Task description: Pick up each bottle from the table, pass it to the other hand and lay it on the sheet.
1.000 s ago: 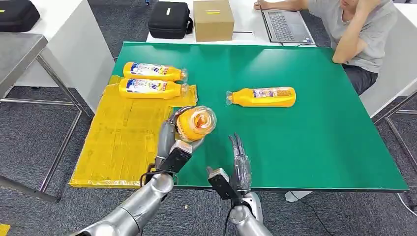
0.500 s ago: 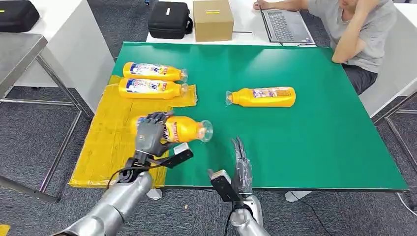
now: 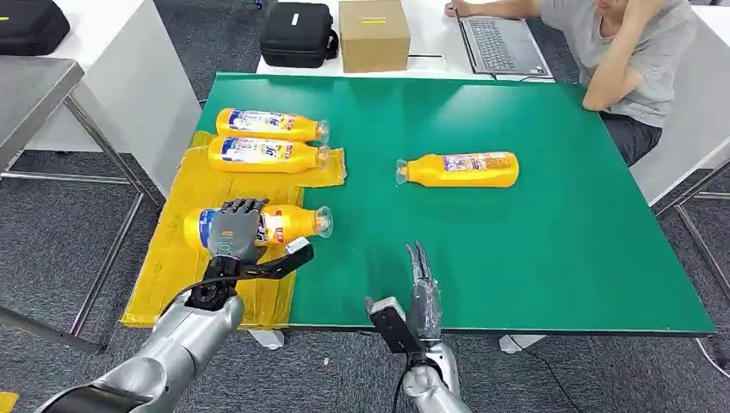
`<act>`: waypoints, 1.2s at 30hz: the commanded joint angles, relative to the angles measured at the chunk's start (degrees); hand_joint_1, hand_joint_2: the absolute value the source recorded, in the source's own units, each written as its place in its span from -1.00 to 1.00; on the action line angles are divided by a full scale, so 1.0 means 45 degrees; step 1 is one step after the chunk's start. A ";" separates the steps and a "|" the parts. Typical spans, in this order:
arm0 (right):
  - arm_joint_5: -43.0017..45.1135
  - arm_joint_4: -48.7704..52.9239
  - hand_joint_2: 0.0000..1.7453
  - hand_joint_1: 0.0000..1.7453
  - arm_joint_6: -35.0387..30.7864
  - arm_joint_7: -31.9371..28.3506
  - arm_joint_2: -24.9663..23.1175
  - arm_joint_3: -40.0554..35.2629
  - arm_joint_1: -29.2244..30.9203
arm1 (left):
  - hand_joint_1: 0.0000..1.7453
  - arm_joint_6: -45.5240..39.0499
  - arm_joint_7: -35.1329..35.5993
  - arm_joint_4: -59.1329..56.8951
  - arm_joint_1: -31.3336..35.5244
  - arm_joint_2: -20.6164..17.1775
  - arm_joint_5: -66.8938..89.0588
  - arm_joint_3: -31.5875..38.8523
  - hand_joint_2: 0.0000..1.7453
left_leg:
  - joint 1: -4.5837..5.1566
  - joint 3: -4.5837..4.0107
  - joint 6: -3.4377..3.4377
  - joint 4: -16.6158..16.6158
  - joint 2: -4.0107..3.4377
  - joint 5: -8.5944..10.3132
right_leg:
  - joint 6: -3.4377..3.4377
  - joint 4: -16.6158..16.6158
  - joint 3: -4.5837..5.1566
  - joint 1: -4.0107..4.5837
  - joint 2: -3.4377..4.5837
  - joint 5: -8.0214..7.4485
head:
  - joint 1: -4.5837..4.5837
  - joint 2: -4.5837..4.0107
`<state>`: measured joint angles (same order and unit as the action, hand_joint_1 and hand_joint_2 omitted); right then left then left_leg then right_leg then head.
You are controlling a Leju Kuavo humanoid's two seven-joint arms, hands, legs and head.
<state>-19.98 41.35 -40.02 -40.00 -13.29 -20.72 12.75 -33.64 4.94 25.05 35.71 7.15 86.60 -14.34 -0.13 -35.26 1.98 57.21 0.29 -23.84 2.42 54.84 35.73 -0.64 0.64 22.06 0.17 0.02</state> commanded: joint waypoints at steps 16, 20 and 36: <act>0.0391 -0.0872 1.00 -1.00 0.0004 0.0000 0.0227 -0.0379 0.0664 | 1.00 0.2413 0.0142 -0.1866 0.1032 -0.0105 0.0488 -0.0719 1.00 | -0.0004 0.0062 -0.0017 0.0001 -0.0001 -0.0026 | -0.0016 0.0004 -0.0060 0.0007 -0.0014 0.0029 | 0.0000 0.0000; 0.0391 -0.0872 1.00 -1.00 0.0004 0.0000 0.0227 -0.0379 0.0664 | 1.00 0.2413 0.0142 -0.1866 0.1032 -0.0105 0.0488 -0.0719 1.00 | -0.0003 0.0055 -0.0015 -0.0004 -0.0008 -0.0019 | -0.0014 -0.0002 -0.0052 0.0006 -0.0005 0.0020 | 0.0000 0.0000; 0.0437 -0.0830 1.00 -1.00 0.0004 0.0000 0.0266 -0.0472 0.0509 | 0.76 0.2552 -0.0368 -0.1854 0.0442 0.0118 0.0378 -0.0561 1.00 | 0.0004 0.0081 -0.0021 -0.0017 -0.0012 -0.0021 | -0.0013 -0.0009 -0.0073 -0.0002 -0.0001 0.0026 | 0.0005 0.0000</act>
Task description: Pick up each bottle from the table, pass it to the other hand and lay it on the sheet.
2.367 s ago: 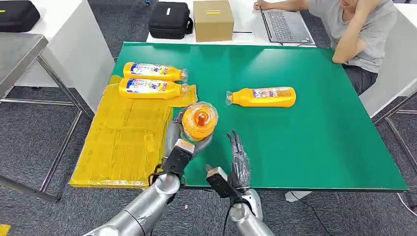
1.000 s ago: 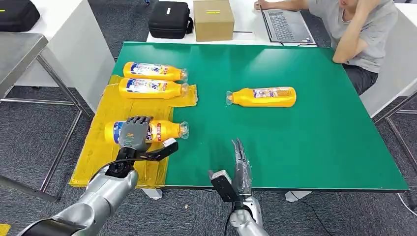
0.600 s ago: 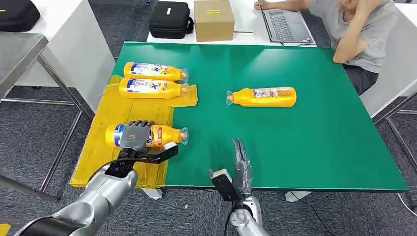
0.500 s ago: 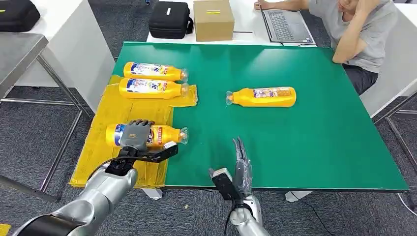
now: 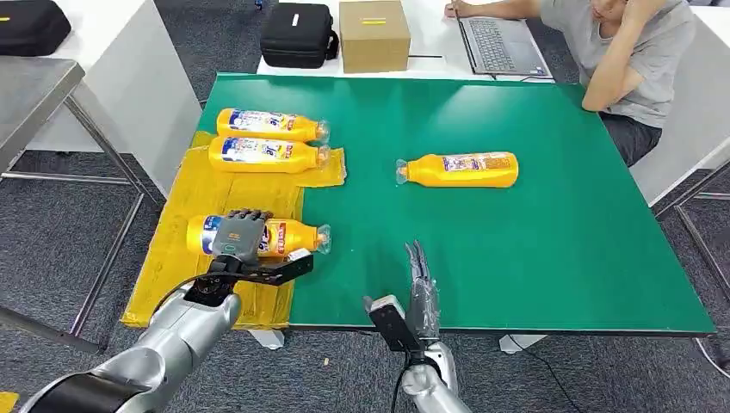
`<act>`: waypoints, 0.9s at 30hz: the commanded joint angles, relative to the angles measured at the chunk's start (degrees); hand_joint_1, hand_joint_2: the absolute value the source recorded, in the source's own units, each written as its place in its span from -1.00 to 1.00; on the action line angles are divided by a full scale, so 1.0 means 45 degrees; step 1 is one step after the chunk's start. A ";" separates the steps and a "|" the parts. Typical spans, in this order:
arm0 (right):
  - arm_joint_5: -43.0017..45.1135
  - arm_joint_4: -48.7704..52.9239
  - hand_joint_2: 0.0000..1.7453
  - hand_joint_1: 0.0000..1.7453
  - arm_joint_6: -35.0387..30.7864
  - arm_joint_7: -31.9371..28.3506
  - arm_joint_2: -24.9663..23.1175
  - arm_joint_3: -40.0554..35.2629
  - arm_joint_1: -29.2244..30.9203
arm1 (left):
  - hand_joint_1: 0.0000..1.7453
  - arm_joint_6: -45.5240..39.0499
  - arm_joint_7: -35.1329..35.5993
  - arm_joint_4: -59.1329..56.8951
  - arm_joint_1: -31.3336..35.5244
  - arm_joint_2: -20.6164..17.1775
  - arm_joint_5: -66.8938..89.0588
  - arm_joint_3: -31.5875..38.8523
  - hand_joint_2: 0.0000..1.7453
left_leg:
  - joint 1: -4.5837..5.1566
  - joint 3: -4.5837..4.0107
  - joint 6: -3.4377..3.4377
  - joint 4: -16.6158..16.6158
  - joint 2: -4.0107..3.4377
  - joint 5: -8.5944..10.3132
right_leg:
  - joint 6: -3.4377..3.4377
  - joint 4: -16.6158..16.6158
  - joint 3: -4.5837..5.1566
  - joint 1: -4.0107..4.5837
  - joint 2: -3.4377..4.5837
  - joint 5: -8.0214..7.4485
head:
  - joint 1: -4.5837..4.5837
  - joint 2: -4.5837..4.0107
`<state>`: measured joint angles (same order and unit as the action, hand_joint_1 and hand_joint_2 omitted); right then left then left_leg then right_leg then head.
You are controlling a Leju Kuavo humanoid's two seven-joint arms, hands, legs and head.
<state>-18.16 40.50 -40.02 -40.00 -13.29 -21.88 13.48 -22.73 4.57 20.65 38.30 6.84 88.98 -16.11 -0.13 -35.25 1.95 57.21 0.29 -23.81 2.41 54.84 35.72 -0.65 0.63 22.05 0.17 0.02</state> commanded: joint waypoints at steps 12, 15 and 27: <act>-0.0283 -0.0628 1.00 -1.00 0.0004 0.0000 0.0242 -0.0023 0.0338 | -1.00 0.0467 -0.0138 -0.0767 -0.0154 0.0430 0.0044 -0.0181 1.00 | 0.0005 0.0076 -0.0014 -0.0015 -0.0005 -0.0022 | -0.0013 -0.0008 -0.0072 -0.0001 -0.0007 0.0025 | 0.0000 0.0000; -0.0283 -0.0628 1.00 -1.00 0.0004 0.0000 0.0242 -0.0023 0.0338 | -1.00 0.0467 -0.0138 -0.0767 -0.0154 0.0430 0.0044 -0.0181 1.00 | 0.0005 0.0085 -0.0016 -0.0014 -0.0006 -0.0025 | -0.0014 -0.0006 -0.0080 -0.0001 -0.0006 0.0028 | 0.0004 0.0000; -0.0283 -0.0628 1.00 -1.00 0.0004 0.0000 0.0242 -0.0023 0.0338 | -1.00 0.0467 -0.0138 -0.0767 -0.0154 0.0430 0.0044 -0.0181 1.00 | 0.0004 0.0077 -0.0012 -0.0014 -0.0005 -0.0017 | -0.0011 -0.0009 -0.0075 -0.0001 -0.0004 0.0018 | 0.0000 0.0000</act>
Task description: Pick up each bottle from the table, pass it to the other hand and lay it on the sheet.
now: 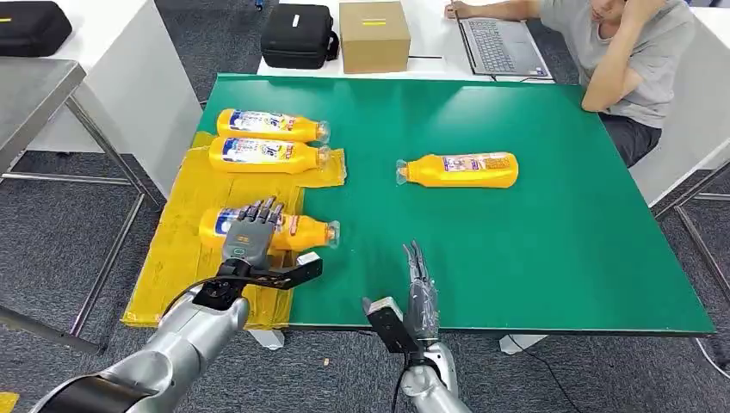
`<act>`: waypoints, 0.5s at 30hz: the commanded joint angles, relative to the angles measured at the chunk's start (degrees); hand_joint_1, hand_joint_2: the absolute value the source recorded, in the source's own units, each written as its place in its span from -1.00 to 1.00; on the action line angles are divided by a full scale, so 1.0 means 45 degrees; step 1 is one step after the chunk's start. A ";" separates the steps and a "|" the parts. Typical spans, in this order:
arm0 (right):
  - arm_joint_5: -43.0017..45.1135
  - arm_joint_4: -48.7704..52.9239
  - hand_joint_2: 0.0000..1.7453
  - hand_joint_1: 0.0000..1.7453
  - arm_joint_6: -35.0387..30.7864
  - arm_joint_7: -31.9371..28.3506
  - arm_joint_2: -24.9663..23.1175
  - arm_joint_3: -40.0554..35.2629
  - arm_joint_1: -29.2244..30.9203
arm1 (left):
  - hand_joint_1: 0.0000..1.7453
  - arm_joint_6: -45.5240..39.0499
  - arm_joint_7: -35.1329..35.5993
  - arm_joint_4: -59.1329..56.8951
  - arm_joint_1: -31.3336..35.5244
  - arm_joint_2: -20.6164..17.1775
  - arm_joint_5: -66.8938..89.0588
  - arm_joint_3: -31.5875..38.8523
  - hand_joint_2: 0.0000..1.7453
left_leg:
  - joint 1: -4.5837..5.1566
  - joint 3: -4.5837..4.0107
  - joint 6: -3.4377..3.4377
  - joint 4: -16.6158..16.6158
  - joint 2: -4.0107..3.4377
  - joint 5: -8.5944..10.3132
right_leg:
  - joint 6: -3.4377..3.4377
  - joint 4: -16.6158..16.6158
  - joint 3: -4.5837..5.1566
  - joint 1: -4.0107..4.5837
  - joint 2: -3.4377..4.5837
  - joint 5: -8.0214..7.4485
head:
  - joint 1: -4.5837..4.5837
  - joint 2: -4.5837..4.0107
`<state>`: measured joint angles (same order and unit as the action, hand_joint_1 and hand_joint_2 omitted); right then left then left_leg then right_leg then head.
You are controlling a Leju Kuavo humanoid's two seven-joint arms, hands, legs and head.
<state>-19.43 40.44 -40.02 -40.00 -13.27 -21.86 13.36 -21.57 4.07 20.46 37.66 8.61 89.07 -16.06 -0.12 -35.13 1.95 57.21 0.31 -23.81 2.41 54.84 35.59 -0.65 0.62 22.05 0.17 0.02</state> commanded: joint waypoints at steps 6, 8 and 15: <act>-0.0099 -0.0678 1.00 -1.00 0.0004 0.0000 0.0204 0.0031 0.0429 | -1.00 0.0136 -0.0030 -0.0540 -0.0040 0.0148 0.0207 -0.0338 1.00 | 0.0002 0.0056 -0.0012 -0.0011 -0.0010 -0.0019 | -0.0012 -0.0008 -0.0053 0.0001 -0.0002 0.0019 | 0.0000 0.0000; -0.0081 -0.0708 1.00 -1.00 0.0004 0.0000 0.0196 0.0018 0.0449 | -1.00 0.0091 -0.0255 -0.0442 -0.0065 0.0236 0.0121 -0.0335 1.00 | 0.0002 0.0056 -0.0013 -0.0011 -0.0008 -0.0019 | -0.0011 -0.0007 -0.0052 0.0000 -0.0004 0.0020 | 0.0000 0.0000; -0.0291 -0.0523 1.00 -1.00 0.0004 0.0000 0.0238 0.0236 0.0346 | -1.00 -0.0433 -0.0893 0.0074 -0.0308 0.0270 0.0207 -0.0790 1.00 | 0.0004 0.0080 -0.0014 -0.0015 0.0003 -0.0029 | -0.0013 -0.0008 -0.0077 -0.0001 -0.0016 0.0030 | 0.0000 0.0000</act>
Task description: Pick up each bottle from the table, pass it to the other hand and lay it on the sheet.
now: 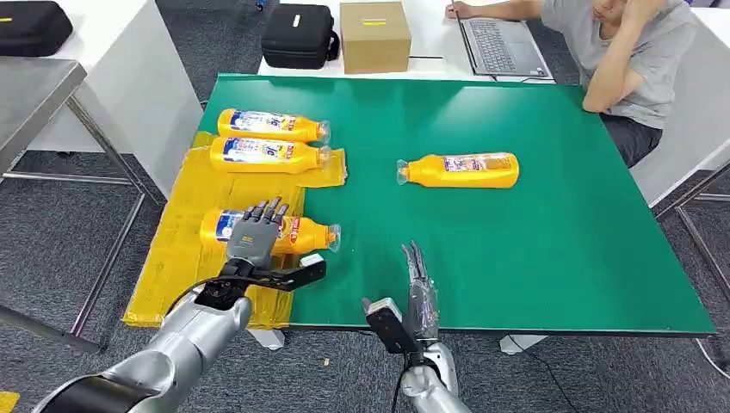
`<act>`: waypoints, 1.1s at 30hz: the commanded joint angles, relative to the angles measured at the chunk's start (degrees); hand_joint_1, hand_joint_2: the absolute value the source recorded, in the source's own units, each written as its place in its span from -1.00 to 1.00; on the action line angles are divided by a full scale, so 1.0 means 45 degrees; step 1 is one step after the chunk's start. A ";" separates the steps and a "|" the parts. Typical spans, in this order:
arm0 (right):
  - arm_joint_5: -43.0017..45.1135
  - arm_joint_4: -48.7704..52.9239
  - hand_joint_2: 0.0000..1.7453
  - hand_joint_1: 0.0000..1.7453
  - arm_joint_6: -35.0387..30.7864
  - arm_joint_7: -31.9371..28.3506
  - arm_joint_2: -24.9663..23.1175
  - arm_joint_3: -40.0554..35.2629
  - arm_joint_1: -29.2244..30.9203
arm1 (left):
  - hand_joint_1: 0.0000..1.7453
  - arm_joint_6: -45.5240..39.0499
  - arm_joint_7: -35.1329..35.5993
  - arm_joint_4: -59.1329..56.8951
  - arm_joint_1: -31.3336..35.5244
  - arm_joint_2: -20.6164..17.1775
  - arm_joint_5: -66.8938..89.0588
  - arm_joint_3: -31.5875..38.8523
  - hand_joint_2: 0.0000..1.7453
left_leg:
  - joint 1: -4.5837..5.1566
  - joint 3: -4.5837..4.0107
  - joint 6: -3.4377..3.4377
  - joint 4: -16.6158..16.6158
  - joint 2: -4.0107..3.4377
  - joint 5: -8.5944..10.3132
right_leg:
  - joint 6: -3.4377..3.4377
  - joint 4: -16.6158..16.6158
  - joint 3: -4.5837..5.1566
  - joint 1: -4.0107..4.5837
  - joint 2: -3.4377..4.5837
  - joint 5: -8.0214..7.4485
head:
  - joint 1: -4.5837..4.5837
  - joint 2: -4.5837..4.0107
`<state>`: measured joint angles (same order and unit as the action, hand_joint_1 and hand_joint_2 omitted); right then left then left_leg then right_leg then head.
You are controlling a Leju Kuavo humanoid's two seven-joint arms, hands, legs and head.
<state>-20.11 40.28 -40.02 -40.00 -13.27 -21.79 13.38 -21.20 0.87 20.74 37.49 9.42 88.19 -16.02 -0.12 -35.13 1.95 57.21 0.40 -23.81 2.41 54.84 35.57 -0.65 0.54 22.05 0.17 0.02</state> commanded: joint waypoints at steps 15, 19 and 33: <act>-0.0193 -0.0648 1.00 -1.00 0.0004 0.0000 0.0263 -0.0085 0.0495 | -1.00 0.1047 -0.1718 0.4637 -0.1691 -0.0110 -0.0090 -0.2814 -1.00 | -0.0001 0.0037 -0.0022 0.0001 -0.0013 -0.0027 | -0.0018 0.0006 -0.0028 0.0007 -0.0002 0.0026 | 0.0005 0.0000; -0.0393 -0.0708 1.00 -1.00 0.0004 0.0000 0.0220 0.0072 0.0458 | -1.00 0.0366 -0.0770 0.4963 -0.1940 -0.0400 0.0374 -0.2808 -1.00 | -0.0002 0.0016 -0.0015 -0.0008 -0.0029 -0.0017 | -0.0012 -0.0005 -0.0007 0.0004 0.0020 0.0009 | 0.0000 0.0000; -0.0440 0.0098 1.00 -1.00 0.0004 0.0000 0.0238 0.0589 -0.0165 | -1.00 -0.2941 -0.3237 0.6981 -0.2795 0.0041 -0.3617 -0.2407 1.00 | 0.0001 0.0061 -0.0025 0.0009 -0.0002 -0.0051 | -0.0021 0.0018 -0.0056 0.0004 -0.0014 0.0057 | 0.0000 0.0000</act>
<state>-23.69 40.20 -40.02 -40.00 -12.92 -20.41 12.57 -32.13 -4.62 49.95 25.02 9.42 85.08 -27.50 -0.12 -35.27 1.95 57.21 0.43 -23.82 2.41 54.83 35.70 -0.65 0.53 22.06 0.18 0.02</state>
